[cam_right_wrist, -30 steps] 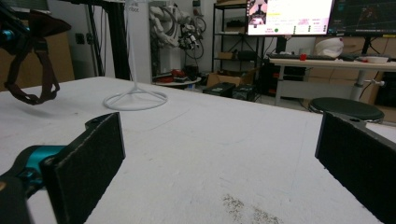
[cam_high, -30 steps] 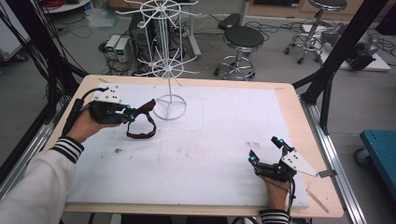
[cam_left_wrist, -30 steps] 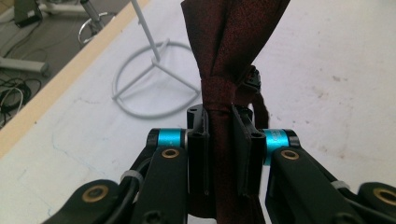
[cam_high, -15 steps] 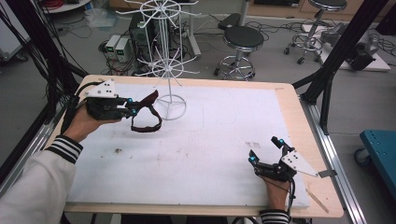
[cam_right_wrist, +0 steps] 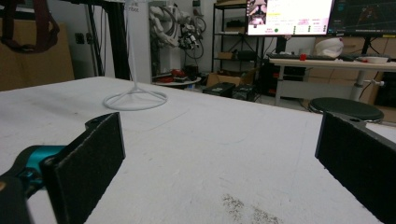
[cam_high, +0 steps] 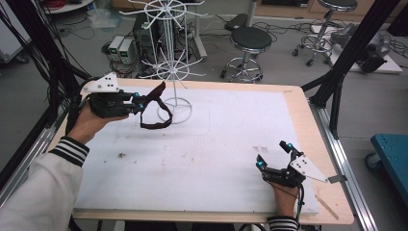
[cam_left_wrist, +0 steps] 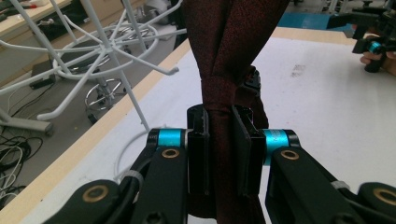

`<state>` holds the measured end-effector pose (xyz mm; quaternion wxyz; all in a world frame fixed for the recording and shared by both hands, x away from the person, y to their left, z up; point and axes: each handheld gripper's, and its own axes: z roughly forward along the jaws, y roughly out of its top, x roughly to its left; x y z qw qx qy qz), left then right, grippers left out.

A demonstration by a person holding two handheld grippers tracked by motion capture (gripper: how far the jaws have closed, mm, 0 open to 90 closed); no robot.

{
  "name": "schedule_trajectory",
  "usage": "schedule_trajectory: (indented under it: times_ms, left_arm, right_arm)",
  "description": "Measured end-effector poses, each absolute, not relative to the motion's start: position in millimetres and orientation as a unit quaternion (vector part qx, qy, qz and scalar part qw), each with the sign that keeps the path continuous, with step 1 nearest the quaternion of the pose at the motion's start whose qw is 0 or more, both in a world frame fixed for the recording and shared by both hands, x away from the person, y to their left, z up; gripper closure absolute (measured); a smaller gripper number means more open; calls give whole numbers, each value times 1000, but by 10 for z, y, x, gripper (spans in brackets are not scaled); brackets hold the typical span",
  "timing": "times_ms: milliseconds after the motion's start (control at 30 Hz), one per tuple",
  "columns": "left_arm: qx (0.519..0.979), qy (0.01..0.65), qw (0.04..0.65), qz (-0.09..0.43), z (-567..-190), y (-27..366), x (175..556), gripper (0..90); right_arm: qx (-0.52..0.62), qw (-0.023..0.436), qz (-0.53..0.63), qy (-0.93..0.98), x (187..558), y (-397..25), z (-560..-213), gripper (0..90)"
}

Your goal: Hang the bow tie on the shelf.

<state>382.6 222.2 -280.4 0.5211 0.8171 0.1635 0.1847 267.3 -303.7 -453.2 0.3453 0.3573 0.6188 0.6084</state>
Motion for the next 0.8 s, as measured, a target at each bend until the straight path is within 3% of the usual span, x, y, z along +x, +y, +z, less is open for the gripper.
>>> schedule_trajectory:
  times_ms: [800]
  left_arm:
    - [769,224,553,229,-2797,2078,3993,772]
  right_arm:
    - [358,345,609,618,2674,-3036,-4532,7]
